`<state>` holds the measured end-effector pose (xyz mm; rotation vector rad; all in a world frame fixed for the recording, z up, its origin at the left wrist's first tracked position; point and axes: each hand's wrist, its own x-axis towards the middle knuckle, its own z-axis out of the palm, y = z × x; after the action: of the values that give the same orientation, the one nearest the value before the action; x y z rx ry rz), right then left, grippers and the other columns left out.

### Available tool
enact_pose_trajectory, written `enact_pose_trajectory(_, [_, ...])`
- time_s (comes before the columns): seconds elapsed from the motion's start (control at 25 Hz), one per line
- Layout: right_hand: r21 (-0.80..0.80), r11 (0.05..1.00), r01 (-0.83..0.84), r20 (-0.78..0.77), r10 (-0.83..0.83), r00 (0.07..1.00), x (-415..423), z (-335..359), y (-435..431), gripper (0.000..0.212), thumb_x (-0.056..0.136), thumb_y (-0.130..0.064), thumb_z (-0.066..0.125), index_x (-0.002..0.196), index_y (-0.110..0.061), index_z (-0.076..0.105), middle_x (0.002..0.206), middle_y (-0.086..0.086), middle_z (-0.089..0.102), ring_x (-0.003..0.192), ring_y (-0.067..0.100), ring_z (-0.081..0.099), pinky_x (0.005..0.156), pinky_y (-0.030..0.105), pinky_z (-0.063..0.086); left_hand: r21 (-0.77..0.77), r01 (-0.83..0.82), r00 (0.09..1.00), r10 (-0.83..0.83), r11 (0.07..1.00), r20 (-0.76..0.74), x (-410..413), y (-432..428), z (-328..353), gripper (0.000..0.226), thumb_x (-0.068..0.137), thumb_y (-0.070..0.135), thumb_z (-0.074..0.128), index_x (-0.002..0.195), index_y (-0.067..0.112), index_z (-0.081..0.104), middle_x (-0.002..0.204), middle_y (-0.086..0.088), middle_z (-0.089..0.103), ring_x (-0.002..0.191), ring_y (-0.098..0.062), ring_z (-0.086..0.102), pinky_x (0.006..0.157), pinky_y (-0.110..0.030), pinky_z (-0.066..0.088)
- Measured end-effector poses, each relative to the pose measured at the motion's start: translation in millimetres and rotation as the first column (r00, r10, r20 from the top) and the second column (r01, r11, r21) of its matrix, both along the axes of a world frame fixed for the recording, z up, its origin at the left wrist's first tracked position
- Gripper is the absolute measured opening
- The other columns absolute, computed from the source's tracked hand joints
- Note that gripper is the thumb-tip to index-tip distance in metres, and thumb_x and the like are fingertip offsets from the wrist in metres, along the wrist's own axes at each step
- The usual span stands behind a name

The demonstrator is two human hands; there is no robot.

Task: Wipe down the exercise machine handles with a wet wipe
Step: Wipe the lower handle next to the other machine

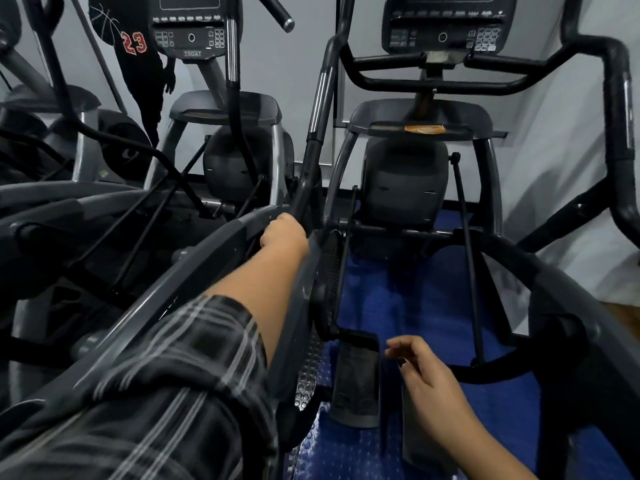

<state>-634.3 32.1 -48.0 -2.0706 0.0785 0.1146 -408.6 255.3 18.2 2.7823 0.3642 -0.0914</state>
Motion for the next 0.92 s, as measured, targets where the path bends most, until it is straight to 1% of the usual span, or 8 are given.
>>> enact_pose_trajectory(0.08, [-0.007,1.0,0.025,0.008,-0.025,1.0,-2,0,-10,0.036,0.099,-0.005,0.044,0.102,-0.039,0.055,0.108,-0.012,0.063,0.103,0.003,0.058,0.083,0.024,0.046,-0.226,-0.006,0.989,-0.028,0.974,-0.147,2,11,14,0.053,0.088,0.021,0.062,0.136,0.005,0.048,0.135,-0.013,0.052,0.12,-0.034,0.056,0.09,-0.039,0.049])
enact_pose_trajectory(0.16, [-0.009,0.999,0.036,0.011,-0.036,0.999,-6,-1,-15,0.035,0.099,-0.005,0.045,0.103,-0.038,0.055,0.108,-0.012,0.063,0.098,0.003,0.059,0.076,0.02,0.047,-0.397,-0.046,0.959,-0.07,0.917,-0.274,-8,22,19,0.033,0.078,0.018,0.066,0.108,0.004,0.063,0.106,-0.015,0.068,0.094,-0.033,0.067,0.087,-0.042,0.055])
enact_pose_trajectory(0.24, [-0.015,0.999,0.028,0.011,-0.028,1.0,-10,-3,-14,0.036,0.098,-0.004,0.045,0.103,-0.038,0.055,0.109,-0.013,0.063,0.101,0.002,0.058,0.077,0.018,0.045,-0.523,-0.114,0.939,-0.08,0.844,-0.335,-27,28,16,0.015,0.085,0.017,0.061,0.089,0.003,0.063,0.077,-0.016,0.067,0.07,-0.03,0.065,0.083,-0.044,0.054])
enact_pose_trajectory(0.36, [0.001,1.0,0.007,0.016,-0.007,1.0,-15,-4,-4,0.036,0.097,-0.002,0.045,0.102,-0.037,0.055,0.108,-0.012,0.064,0.106,0.0,0.057,0.082,0.018,0.042,-0.608,-0.21,0.914,-0.068,0.766,-0.401,-45,35,8,0.022,0.095,0.025,0.052,0.085,0.007,0.06,0.068,-0.012,0.062,0.065,-0.027,0.059,0.086,-0.042,0.05])
enact_pose_trajectory(0.44, [0.016,1.0,-0.01,0.022,0.009,1.0,-18,-2,5,0.035,0.098,-0.003,0.044,0.101,-0.037,0.055,0.108,-0.012,0.064,0.105,0.001,0.057,0.084,0.02,0.043,-0.645,-0.248,0.916,-0.042,0.723,-0.399,-58,40,4,0.021,0.095,0.024,0.053,0.085,0.008,0.061,0.06,-0.01,0.062,0.062,-0.025,0.058,0.075,-0.037,0.052])
enact_pose_trajectory(0.56, [0.034,0.999,-0.041,0.036,0.04,0.999,-25,0,19,0.036,0.099,-0.004,0.042,0.102,-0.037,0.055,0.111,-0.012,0.062,0.107,0.001,0.056,0.086,0.02,0.043,-0.683,-0.308,0.911,-0.001,0.663,-0.412,-73,46,-9,0.014,0.09,0.021,0.057,0.091,0.009,0.063,0.064,-0.008,0.063,0.057,-0.017,0.057,0.057,-0.031,0.054])
enact_pose_trajectory(0.72, [0.026,0.998,-0.06,0.033,0.059,0.998,-36,-3,32,0.038,0.099,-0.005,0.042,0.101,-0.041,0.053,0.111,-0.014,0.062,0.107,0.002,0.056,0.084,0.021,0.043,-0.681,-0.303,0.921,0.021,0.666,-0.389,-92,50,-13,0.02,0.083,0.015,0.057,0.1,0.013,0.066,0.057,-0.001,0.057,0.045,-0.01,0.044,0.051,-0.024,0.048])
enact_pose_trajectory(0.92, [0.012,0.998,-0.067,0.008,0.067,0.998,-51,-7,34,0.038,0.099,-0.006,0.041,0.102,-0.042,0.053,0.112,-0.015,0.06,0.102,0.001,0.057,0.084,0.023,0.048,-0.687,-0.25,0.963,0.1,0.682,-0.251,-113,46,-23,0.04,0.073,0.021,0.065,0.112,0.011,0.065,0.088,-0.006,0.063,0.066,-0.019,0.056,0.054,-0.025,0.044])
